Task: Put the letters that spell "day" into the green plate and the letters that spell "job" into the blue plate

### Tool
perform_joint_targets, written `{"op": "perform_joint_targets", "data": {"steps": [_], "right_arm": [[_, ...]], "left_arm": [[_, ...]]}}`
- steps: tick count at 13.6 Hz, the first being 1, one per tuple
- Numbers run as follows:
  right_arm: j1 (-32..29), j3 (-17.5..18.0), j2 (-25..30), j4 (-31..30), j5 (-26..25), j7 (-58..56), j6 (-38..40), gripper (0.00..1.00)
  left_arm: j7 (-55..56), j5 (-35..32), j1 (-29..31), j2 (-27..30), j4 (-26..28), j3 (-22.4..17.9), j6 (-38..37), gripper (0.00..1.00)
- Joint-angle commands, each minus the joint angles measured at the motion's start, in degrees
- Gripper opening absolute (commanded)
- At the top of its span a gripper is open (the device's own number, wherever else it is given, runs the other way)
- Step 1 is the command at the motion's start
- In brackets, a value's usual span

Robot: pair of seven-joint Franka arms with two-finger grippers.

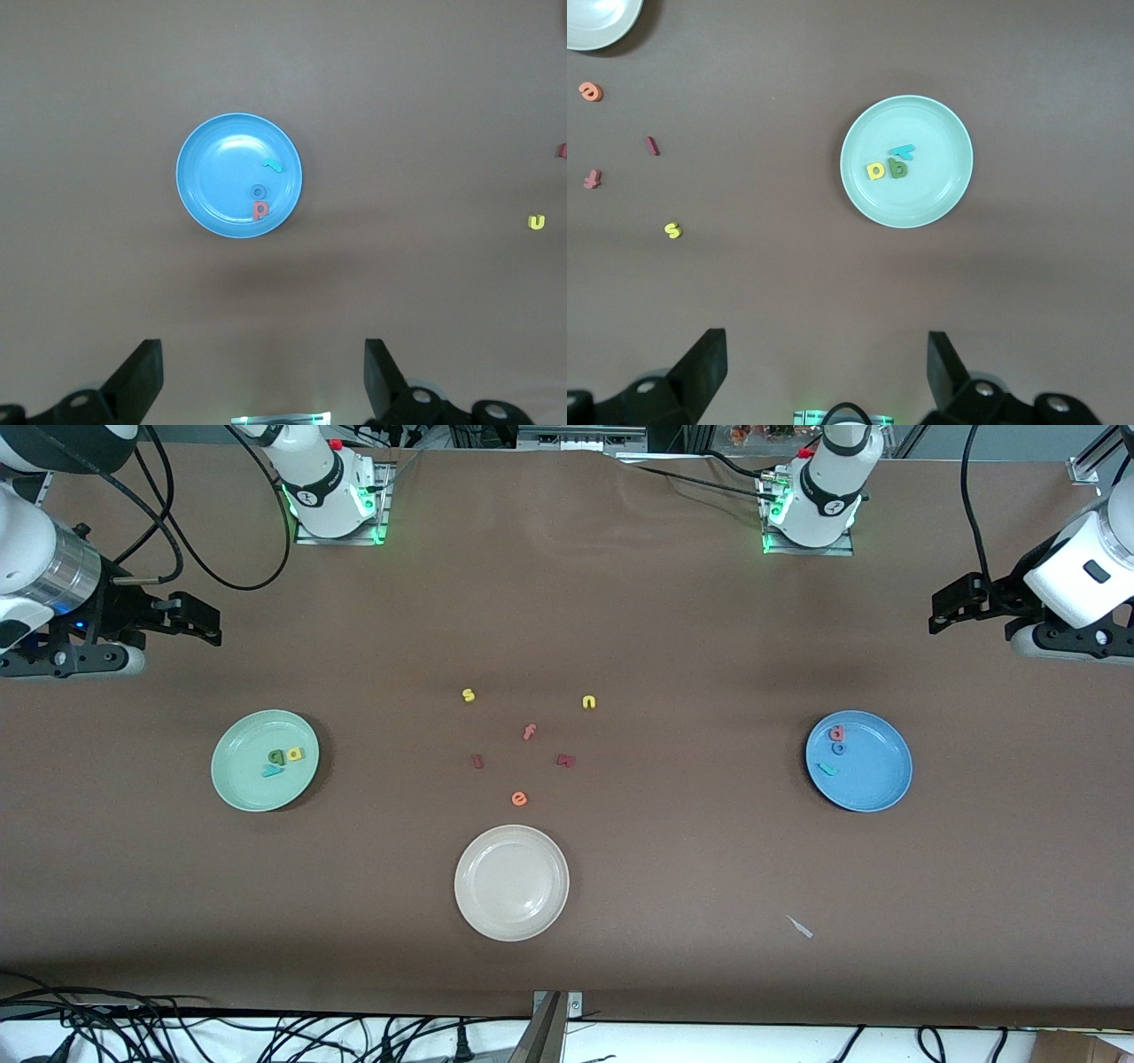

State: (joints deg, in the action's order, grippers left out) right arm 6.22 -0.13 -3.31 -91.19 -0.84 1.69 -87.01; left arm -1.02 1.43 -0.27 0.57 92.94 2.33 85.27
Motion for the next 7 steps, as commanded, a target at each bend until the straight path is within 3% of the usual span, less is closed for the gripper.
{"op": "perform_joint_targets", "data": {"steps": [1, 7], "right_arm": [[-0.2, 0.1, 0.2, 0.3, 0.0, 0.3, 0.8, 1.00], [-0.2, 0.1, 0.2, 0.2, 0.0, 0.2, 0.9, 1.00]], "left_arm": [[0.1, 0.7, 0.0, -0.6, -1.7, 0.0, -1.3, 1.00], [0.2, 0.4, 0.0, -0.6, -1.7, 0.7, -1.4, 1.00]]}}
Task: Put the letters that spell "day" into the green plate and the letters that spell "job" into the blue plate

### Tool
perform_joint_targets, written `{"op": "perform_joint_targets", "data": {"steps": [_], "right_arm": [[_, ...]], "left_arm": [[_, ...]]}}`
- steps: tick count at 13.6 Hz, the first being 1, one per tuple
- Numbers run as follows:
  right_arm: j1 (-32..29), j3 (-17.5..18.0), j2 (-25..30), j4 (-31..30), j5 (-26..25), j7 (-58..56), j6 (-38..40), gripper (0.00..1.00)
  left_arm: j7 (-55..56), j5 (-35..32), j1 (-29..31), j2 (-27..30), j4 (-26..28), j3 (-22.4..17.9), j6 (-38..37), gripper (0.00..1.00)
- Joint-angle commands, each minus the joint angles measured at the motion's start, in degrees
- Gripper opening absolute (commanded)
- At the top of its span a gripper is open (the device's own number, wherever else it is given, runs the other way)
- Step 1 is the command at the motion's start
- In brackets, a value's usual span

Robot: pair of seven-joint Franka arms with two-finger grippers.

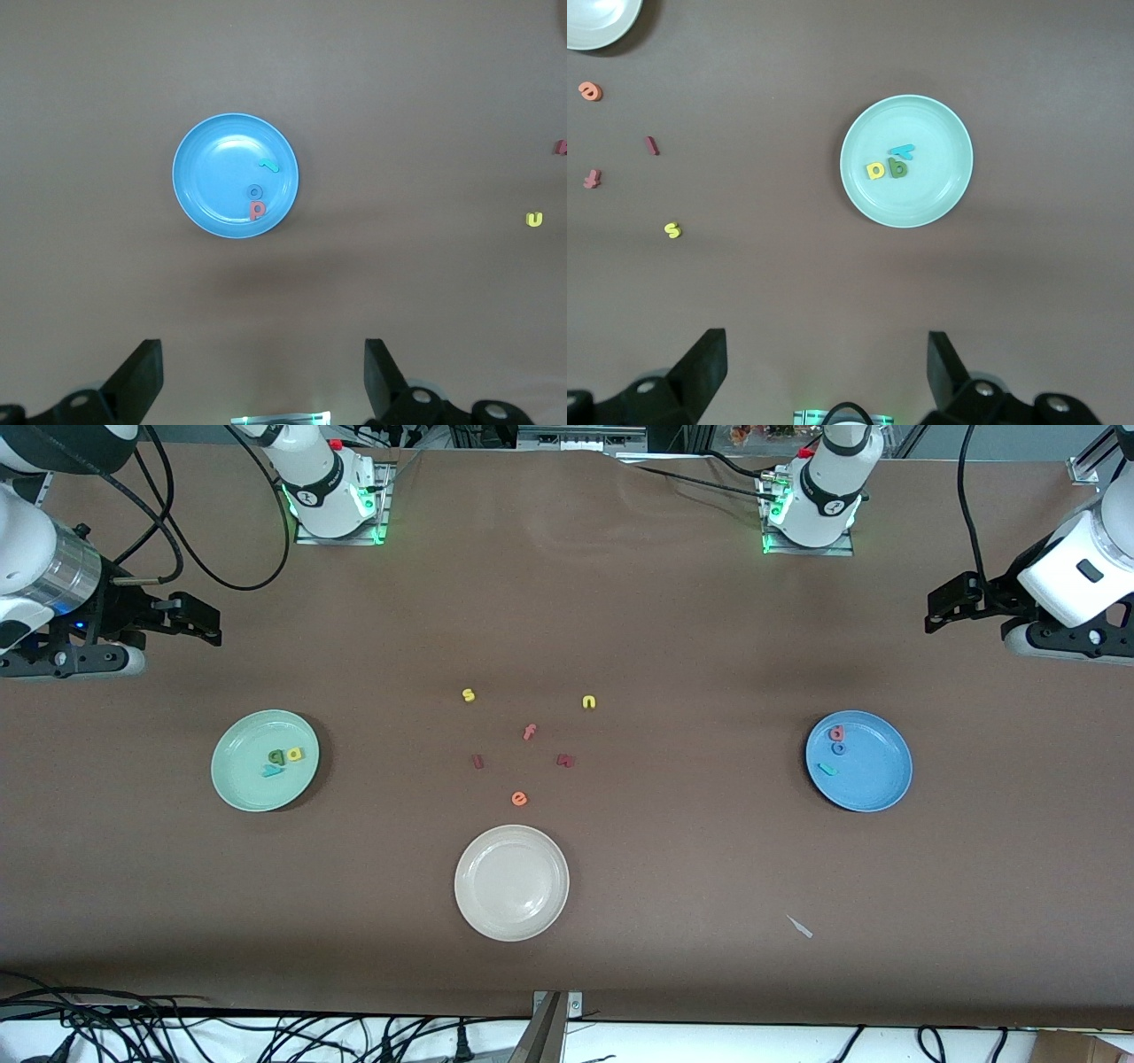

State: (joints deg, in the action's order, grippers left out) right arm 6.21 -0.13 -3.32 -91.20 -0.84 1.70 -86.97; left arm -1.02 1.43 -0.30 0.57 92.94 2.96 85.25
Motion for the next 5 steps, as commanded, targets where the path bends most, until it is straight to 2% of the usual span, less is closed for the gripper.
{"op": "perform_joint_targets", "data": {"steps": [1, 5], "right_arm": [[-0.2, 0.1, 0.2, 0.1, 0.0, 0.4, 0.8, 1.00], [-0.1, 0.1, 0.2, 0.2, 0.2, 0.5, 0.8, 1.00]], "left_arm": [[0.2, 0.4, 0.0, -0.6, -1.7, 0.1, -1.4, 1.00], [0.2, 0.5, 0.4, -0.4, -1.4, 0.1, -1.2, 1.00]]}}
